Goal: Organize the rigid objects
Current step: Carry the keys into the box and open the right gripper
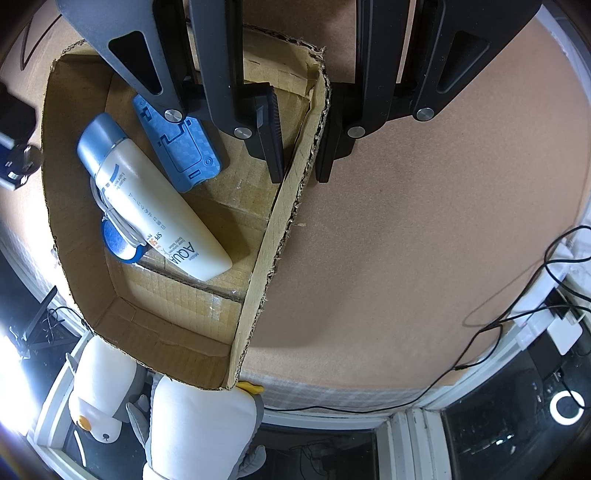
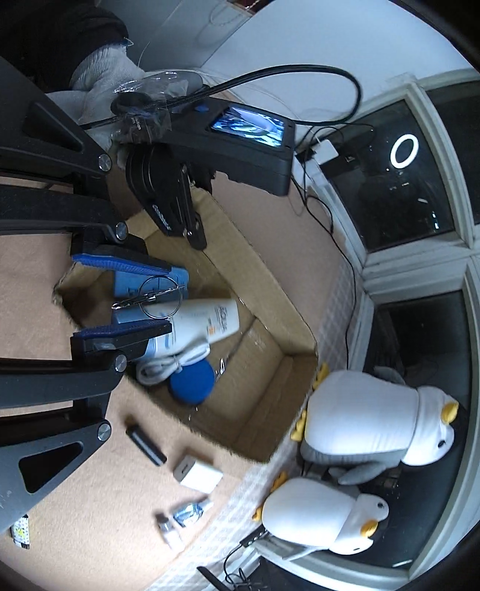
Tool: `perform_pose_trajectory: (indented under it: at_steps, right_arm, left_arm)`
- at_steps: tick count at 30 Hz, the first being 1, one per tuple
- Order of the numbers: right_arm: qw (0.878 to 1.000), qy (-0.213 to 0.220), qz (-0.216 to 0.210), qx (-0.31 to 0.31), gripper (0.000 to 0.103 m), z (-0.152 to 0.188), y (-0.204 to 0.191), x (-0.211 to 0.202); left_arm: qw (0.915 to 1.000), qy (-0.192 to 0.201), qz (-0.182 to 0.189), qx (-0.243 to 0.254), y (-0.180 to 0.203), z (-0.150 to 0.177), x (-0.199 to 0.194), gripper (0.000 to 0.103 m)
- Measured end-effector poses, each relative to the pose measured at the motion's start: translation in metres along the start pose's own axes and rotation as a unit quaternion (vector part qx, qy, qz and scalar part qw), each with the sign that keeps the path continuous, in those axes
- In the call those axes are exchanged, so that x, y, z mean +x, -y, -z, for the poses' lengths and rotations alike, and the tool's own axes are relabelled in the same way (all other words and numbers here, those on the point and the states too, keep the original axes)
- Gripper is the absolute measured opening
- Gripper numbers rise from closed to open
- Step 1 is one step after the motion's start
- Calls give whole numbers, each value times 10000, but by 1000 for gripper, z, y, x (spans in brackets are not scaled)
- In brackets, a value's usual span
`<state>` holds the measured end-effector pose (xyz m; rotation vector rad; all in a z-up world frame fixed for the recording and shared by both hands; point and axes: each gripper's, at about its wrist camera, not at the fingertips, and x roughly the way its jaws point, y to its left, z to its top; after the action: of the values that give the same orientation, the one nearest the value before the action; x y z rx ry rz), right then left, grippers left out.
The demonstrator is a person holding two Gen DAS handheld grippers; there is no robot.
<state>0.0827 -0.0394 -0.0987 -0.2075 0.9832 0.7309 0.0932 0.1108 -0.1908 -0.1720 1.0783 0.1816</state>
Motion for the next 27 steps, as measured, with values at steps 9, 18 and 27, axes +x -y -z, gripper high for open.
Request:
perform_pose_trajectory:
  at_steps: [9, 18, 27]
  right_arm:
    - [9999, -129, -3, -17, 25, 2, -9, 13]
    - [9999, -37, 116, 61, 50, 2, -7, 6]
    - [9991, 54, 181, 368, 51, 5, 13, -9]
  left_arm:
    - [10000, 1, -5, -2, 0, 0, 0, 16]
    - [10000, 6, -8, -7, 0, 0, 0, 16]
    - [10000, 9, -21, -14, 1, -1, 0, 16]
